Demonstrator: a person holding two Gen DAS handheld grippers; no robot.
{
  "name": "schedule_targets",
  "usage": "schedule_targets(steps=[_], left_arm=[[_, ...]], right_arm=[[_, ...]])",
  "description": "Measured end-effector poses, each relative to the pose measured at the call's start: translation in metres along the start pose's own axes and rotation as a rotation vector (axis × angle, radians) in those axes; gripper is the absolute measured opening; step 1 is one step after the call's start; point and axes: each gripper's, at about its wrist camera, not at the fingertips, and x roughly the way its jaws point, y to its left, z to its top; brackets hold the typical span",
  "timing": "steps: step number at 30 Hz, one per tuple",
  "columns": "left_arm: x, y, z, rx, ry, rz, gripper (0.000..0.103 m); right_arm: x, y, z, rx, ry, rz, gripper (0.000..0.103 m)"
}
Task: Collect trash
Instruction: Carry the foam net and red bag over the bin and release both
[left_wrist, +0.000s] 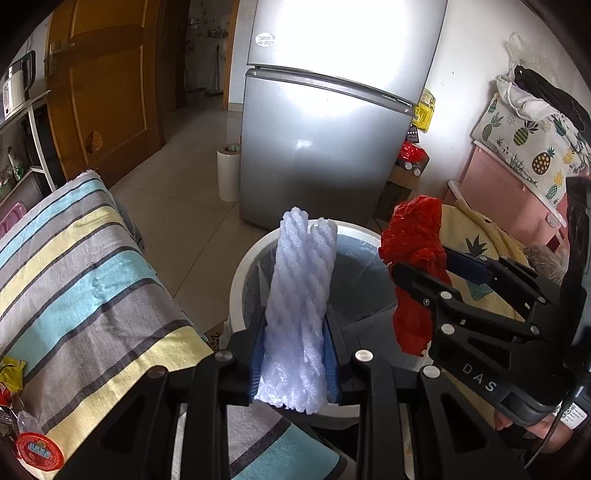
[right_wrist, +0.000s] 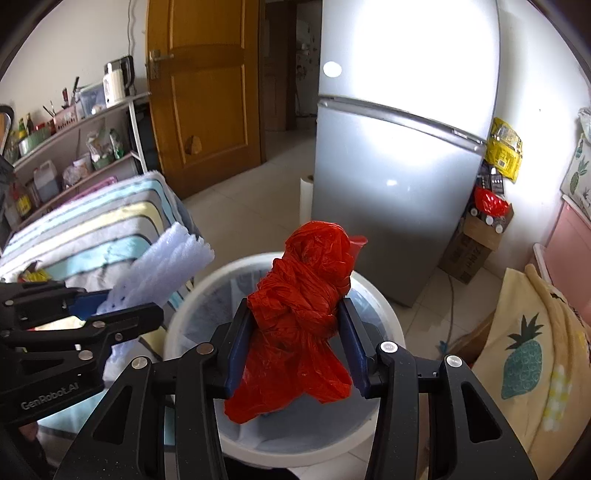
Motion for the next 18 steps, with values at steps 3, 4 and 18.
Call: schedule_targets(steps=[3, 4, 18], left_arm=[[0.009, -0.003, -0.001, -0.004, 0.025, -0.009, 0.029], [0.012, -0.003, -0.001, 0.0, 0.031, -0.006, 0.029], [0.025, -0.004, -0.002, -0.021, 0.065, -0.001, 0.062]], right_arm=[[0.012, -0.008, -0.006, 0.022, 0.036, -0.001, 0.047], [0.016, -0.011, -0.008, 0.026, 0.045, 0.0, 0.047], [0.031, -0.014, -0.017, -0.021, 0.096, -0.052, 0.049]])
